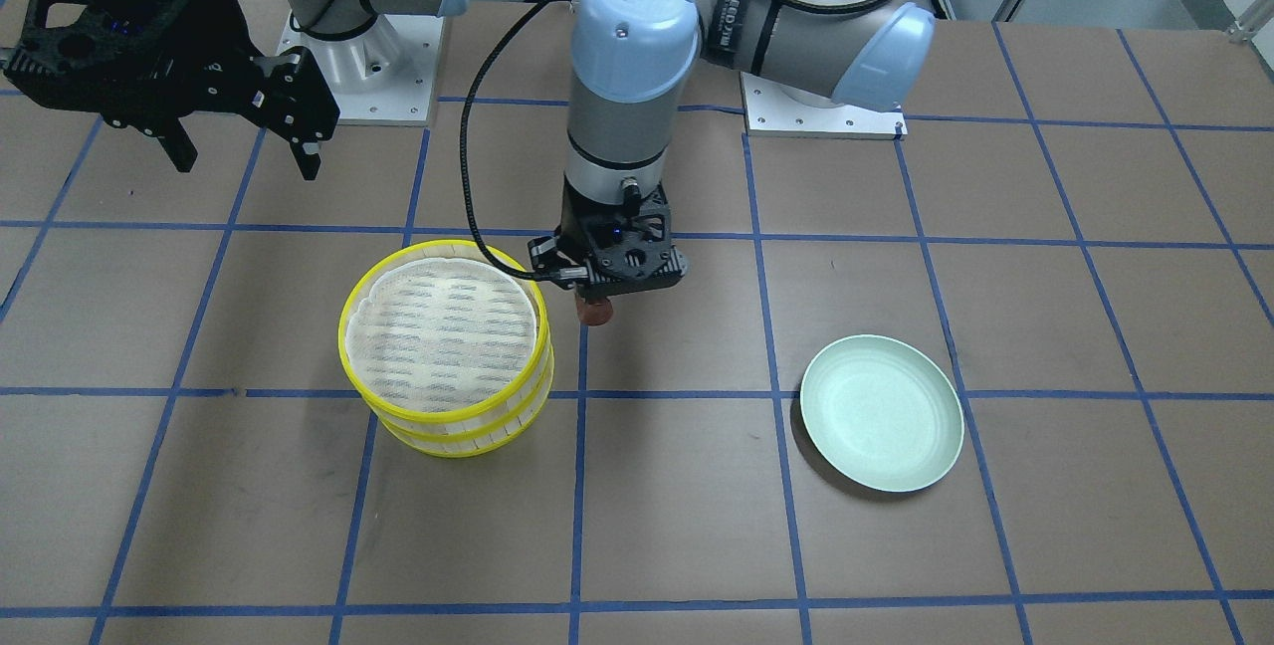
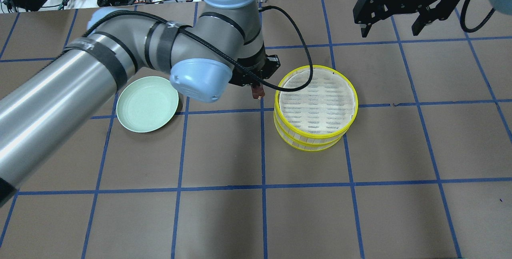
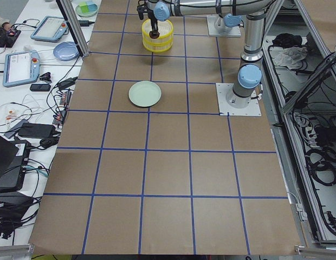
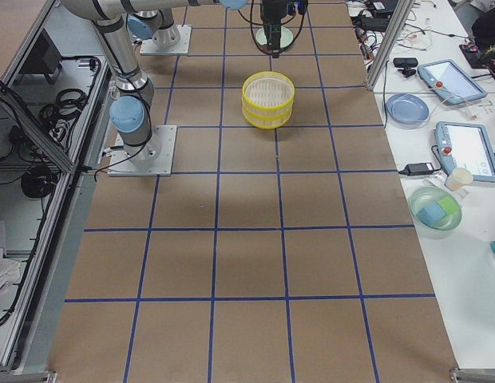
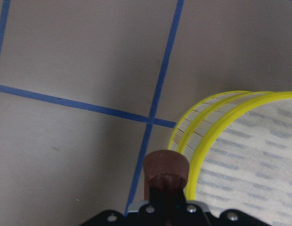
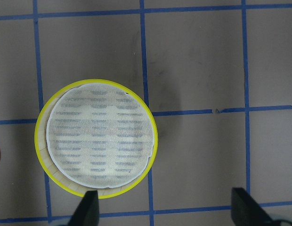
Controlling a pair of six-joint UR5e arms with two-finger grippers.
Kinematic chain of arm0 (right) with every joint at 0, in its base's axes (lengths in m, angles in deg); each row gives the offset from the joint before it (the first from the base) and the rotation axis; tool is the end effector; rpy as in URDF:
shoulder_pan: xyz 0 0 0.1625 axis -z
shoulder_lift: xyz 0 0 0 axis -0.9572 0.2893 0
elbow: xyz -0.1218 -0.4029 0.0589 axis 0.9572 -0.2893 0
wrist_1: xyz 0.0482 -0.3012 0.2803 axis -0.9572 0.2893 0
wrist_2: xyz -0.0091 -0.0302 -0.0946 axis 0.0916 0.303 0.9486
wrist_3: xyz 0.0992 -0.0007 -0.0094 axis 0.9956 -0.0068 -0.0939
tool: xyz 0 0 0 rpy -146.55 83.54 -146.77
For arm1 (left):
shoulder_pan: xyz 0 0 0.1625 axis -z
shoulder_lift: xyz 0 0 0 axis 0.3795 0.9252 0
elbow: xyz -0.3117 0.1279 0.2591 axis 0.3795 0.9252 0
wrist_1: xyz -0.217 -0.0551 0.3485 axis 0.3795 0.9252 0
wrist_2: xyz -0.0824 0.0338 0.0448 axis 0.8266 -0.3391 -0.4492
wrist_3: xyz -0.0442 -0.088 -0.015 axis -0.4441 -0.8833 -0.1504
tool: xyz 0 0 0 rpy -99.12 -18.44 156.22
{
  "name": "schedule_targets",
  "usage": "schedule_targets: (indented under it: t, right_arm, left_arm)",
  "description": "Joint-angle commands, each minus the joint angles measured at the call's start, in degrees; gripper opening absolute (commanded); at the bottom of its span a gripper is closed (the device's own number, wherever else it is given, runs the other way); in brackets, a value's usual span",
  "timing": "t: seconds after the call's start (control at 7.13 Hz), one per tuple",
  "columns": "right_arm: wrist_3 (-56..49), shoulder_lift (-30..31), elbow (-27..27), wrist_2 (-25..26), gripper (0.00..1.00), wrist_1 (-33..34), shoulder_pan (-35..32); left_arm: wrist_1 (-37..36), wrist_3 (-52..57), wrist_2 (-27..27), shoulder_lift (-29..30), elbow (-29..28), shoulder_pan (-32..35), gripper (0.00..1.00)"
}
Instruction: Stack buns with steamer
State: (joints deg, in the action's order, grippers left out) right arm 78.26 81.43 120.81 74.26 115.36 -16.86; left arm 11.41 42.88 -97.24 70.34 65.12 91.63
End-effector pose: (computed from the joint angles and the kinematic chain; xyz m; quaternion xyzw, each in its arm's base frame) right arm 0.1310 -0.5015 0.5384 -0.0208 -0.9990 0.0389 0.0125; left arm -0.3746 -0.5049 0.3570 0.1276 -0.9900 0.0369 0.0474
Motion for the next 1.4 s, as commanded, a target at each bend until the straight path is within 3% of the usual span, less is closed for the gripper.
schedule_targets:
  t: [0.0, 0.14, 0.28, 0.42, 0.56, 0.7, 1.26]
  right_arm:
    - [0.1, 0.1, 0.1, -0.5, 1.0, -1.4, -0.1]
    - [0.0, 0.1, 0.1, -0.5, 1.0, -1.3, -0.1]
    - [0.1, 0.1, 0.2, -0.3, 1.0, -1.3, -0.1]
    - [0.1, 0.1, 0.2, -0.1, 1.0, -1.3, -0.1]
    - [0.2, 0.0, 0.2, -0.1, 1.0, -1.2, -0.1]
    - [0.0, 0.1, 0.2, -0.1, 1.0, -1.2, -0.1]
    - [-0.1, 0.0, 0.2, -0.1, 1.0, -1.2, -0.1]
  left_arm:
    - [-4.6, -9.4, 0.4, 3.4, 0.0, 4.8, 0.0]
    - [-7.0, -12.1, 3.1, 4.7, 0.0, 5.1, 0.0]
    - [-8.0, -13.0, 3.7, 5.6, 0.0, 5.3, 0.19]
    - [-8.4, -12.5, 3.4, 5.4, -0.1, 5.3, 0.62]
    - [-9.4, -13.0, 3.5, 5.5, 0.0, 5.3, 0.85]
    - [-9.7, -13.2, 3.6, 5.6, 0.0, 5.3, 0.92]
    - [-9.6, -12.7, 3.4, 5.4, 0.1, 5.3, 0.93]
